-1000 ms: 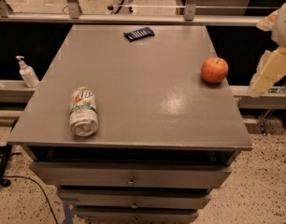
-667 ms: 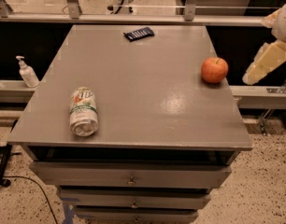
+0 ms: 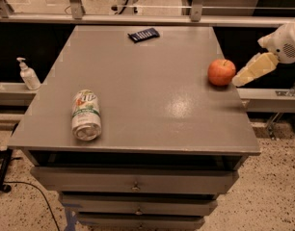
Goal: Move apple near 7up can
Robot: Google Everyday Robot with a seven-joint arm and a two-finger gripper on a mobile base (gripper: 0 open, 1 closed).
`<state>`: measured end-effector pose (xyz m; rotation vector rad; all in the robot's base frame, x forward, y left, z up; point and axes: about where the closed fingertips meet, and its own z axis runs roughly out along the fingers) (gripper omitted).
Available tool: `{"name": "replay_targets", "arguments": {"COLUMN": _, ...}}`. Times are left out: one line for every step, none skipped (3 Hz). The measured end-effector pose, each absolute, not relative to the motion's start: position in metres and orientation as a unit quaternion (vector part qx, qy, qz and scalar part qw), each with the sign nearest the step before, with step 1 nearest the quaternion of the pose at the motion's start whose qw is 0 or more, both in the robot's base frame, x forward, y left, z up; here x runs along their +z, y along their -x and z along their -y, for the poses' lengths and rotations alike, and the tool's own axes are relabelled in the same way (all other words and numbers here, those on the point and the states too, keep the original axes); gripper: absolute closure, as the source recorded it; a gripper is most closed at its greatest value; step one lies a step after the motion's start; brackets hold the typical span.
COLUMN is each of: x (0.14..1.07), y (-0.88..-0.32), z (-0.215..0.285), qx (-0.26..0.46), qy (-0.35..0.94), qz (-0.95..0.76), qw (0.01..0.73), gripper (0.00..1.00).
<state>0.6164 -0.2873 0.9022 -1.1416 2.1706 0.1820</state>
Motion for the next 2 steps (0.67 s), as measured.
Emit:
{"name": "replay_targets", "arguments": {"x": 0.877, "y": -0.628, "z": 0.271, "qx": 0.127, "qy": 0.412, "qz": -0.831, "qw": 0.352, "gripper": 0.00}}
{"name": "replay_targets", "arguments": {"x": 0.857, "y": -0.635, "z": 0.250, "qx": 0.170, "qy": 0.401, "qz": -0.824, "qw": 0.363, "gripper": 0.15}}
